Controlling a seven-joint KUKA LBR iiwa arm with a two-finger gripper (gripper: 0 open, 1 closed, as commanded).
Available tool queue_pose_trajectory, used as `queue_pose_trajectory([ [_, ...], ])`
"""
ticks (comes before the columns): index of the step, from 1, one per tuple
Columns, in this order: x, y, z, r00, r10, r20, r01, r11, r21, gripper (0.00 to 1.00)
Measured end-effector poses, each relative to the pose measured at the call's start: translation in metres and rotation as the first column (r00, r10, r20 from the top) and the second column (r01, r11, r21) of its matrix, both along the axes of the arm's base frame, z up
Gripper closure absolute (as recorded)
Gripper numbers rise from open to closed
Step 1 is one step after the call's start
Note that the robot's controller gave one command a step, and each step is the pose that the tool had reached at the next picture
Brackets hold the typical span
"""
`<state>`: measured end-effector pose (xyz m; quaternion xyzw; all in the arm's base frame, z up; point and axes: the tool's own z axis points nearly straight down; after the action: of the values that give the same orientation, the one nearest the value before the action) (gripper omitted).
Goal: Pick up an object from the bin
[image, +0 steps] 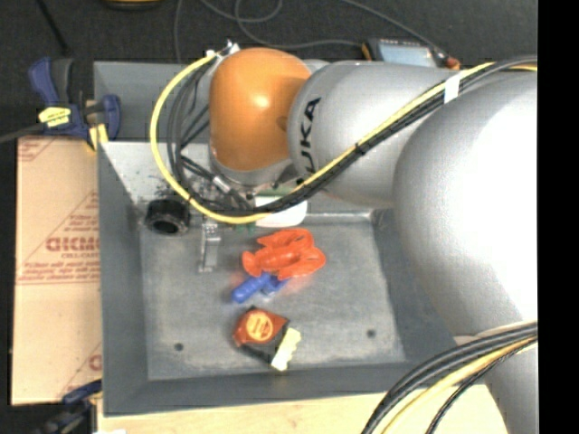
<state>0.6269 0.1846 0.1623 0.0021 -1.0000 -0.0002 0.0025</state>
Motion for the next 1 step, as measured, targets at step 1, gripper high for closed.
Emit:
queue_pose_trajectory([
  [1,0.0020,-0.0008,0.0055,1.000,-0.004,0.008,0.004,1.000,0.002,0.00],
])
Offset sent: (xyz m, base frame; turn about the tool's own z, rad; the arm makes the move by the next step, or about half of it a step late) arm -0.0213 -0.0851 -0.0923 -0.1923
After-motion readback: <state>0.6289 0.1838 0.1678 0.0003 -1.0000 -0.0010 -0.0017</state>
